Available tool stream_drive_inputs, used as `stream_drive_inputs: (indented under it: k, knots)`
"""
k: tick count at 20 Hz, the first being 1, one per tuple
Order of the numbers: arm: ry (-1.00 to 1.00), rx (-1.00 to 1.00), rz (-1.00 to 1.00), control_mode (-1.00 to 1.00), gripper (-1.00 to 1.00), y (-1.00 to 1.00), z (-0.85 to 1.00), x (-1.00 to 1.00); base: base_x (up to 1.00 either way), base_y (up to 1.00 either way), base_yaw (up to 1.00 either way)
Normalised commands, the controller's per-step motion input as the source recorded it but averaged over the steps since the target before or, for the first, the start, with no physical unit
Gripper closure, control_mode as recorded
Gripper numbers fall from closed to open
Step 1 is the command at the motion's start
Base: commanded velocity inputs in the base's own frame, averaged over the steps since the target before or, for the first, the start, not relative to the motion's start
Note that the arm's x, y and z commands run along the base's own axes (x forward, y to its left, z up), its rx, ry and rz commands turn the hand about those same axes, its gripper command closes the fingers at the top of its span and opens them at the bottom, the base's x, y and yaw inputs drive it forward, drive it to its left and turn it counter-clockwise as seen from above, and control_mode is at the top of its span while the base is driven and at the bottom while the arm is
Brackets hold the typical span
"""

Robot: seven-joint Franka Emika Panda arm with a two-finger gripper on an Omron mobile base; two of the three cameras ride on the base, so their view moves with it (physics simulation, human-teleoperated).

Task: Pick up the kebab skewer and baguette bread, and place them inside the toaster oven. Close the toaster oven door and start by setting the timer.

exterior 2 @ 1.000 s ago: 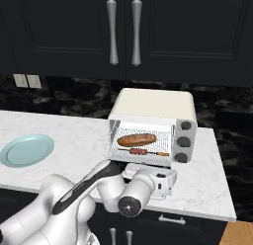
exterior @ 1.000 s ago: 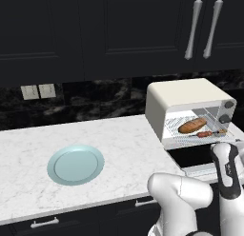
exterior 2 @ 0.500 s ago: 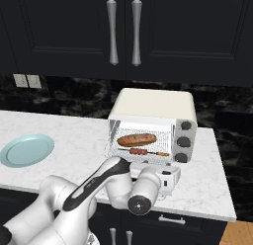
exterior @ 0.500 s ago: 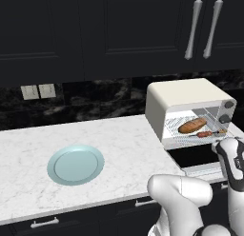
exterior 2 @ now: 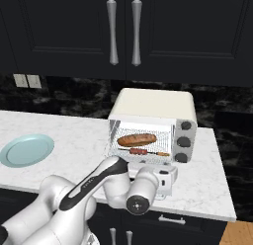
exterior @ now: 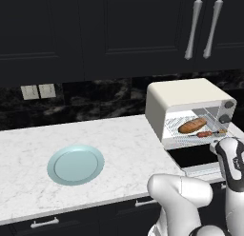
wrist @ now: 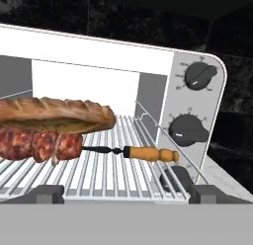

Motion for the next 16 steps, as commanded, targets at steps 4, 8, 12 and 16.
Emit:
stream_drive_inputs:
  k: [4,8,12,16]
  knots:
    - [0.0,0.05,0.07,-1.0,-1.0,0.15,0.0,0.02,0.0,0.0,0.0]
    - [0.0,0.12,0.12,-1.0,-1.0,0.01,-0.09,0.0,0.0,0.0,0.0]
    - [0.0,0.11,0.09,-1.0,-1.0,0.0,-0.14,0.0,0.0,0.0,0.0]
    - [-0.05,0.07,0.01,-1.0,-1.0,0.0,-0.01,0.11,0.0,0.0,0.0]
